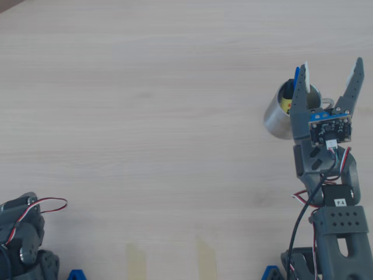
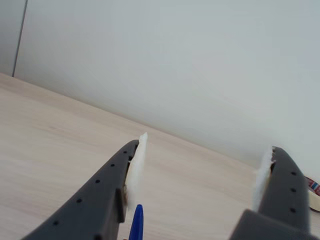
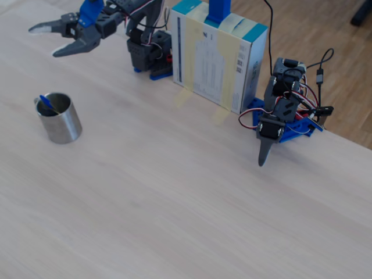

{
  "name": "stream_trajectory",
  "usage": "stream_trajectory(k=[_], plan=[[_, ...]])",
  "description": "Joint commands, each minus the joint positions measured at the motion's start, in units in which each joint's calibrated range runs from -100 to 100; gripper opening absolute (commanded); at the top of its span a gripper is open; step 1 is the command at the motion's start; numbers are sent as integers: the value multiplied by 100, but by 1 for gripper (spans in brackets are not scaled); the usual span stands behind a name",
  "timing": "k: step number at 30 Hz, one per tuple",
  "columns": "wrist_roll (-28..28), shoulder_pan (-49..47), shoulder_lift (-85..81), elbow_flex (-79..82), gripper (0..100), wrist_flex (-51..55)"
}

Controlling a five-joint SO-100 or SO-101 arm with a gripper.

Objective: Grab the blue pen and put it in the silver cup.

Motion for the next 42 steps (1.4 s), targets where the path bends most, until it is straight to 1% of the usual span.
stream_trajectory(k=[1,10,14,19,23,28,32,37,42], plan=[[-17,-60,-406,105,34,-12],[-43,-95,-1329,1148,34,-12],[-303,-68,-1728,1574,34,-3],[-428,-77,-2169,1946,34,-3],[-646,-86,-2493,2263,34,-3],[-672,-68,-3042,2762,34,5],[-906,-33,-3465,3234,34,5],[-953,-77,-3923,3796,34,14],[-953,-86,-4255,3796,34,700]])
